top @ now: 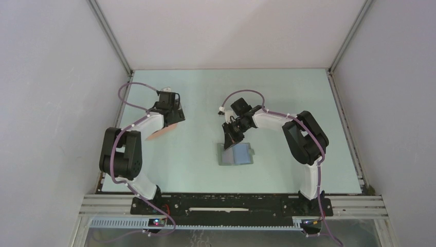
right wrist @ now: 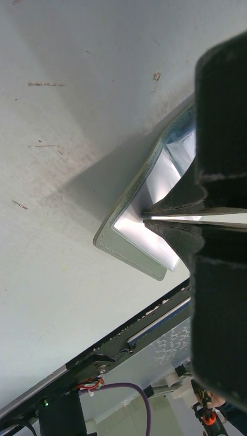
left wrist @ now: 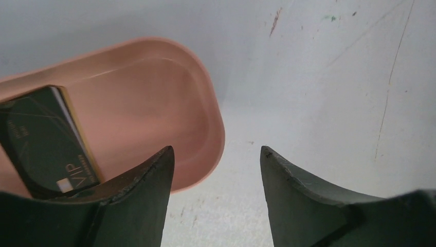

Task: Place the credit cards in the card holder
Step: Move the storage box to the center of the board.

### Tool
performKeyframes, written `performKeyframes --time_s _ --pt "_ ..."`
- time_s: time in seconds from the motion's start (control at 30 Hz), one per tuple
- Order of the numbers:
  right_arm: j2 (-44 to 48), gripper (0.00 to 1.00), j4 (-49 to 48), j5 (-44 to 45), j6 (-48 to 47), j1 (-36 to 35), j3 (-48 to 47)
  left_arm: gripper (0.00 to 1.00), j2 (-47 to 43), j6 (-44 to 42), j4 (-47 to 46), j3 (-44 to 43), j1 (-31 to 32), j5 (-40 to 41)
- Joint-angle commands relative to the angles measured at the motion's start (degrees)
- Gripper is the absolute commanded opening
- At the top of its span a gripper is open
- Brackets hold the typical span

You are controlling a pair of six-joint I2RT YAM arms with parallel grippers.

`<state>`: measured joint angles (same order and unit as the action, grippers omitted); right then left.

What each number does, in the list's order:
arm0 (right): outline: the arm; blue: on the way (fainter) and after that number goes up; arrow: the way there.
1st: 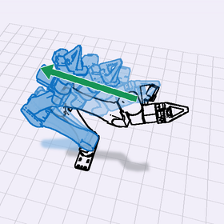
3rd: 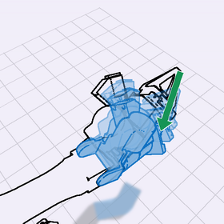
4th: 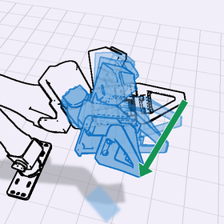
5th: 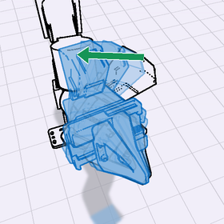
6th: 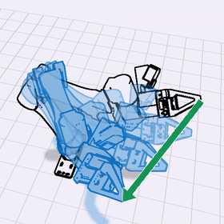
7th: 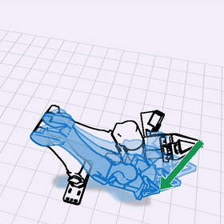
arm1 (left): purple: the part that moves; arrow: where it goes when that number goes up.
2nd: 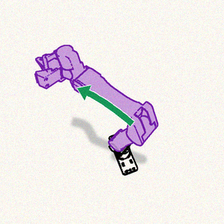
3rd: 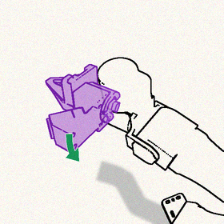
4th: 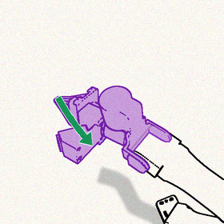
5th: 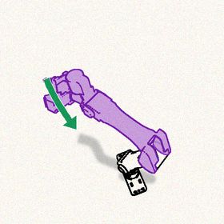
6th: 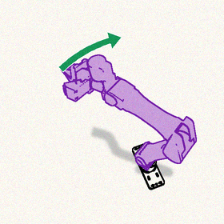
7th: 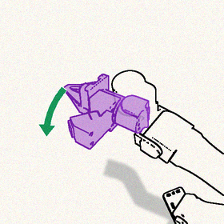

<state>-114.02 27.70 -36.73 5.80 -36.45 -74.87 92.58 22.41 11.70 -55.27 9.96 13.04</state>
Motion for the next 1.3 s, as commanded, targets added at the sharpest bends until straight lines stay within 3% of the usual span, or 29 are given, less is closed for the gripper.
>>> performKeyframes --time_s 0.0,0.3,0.5,0.77,1.1,1.27 --pt "1.65 0.12 0.53 -1.36 -1.22 0.22 -2.57 0.66 2.64 -1.27 1.51 -4.78 -0.55 -4.09" --pt "1.26 0.12 0.86 -1.81 -1.51 0.32 -2.74 0.45 3.67 -0.16 -0.77 -3.10 -0.28 -15.21" --pt "1.20 0.13 0.97 -1.59 -1.76 0.50 -2.77 0.43 1.64 0.81 -1.81 -0.26 3.35 -19.79" --pt "0.57 0.13 1.49 -1.04 -2.15 1.18 -2.76 0.43 0.71 4.34 -5.12 4.40 13.05 -22.49" --pt "1.25 0.13 1.66 -1.63 -2.37 1.67 -2.80 0.48 -11.34 1.32 -2.01 5.78 16.15 -13.30" --pt "1.48 0.13 1.48 -1.86 -2.38 1.64 -2.83 0.63 -18.48 -5.64 -1.10 8.88 16.15 -2.59"
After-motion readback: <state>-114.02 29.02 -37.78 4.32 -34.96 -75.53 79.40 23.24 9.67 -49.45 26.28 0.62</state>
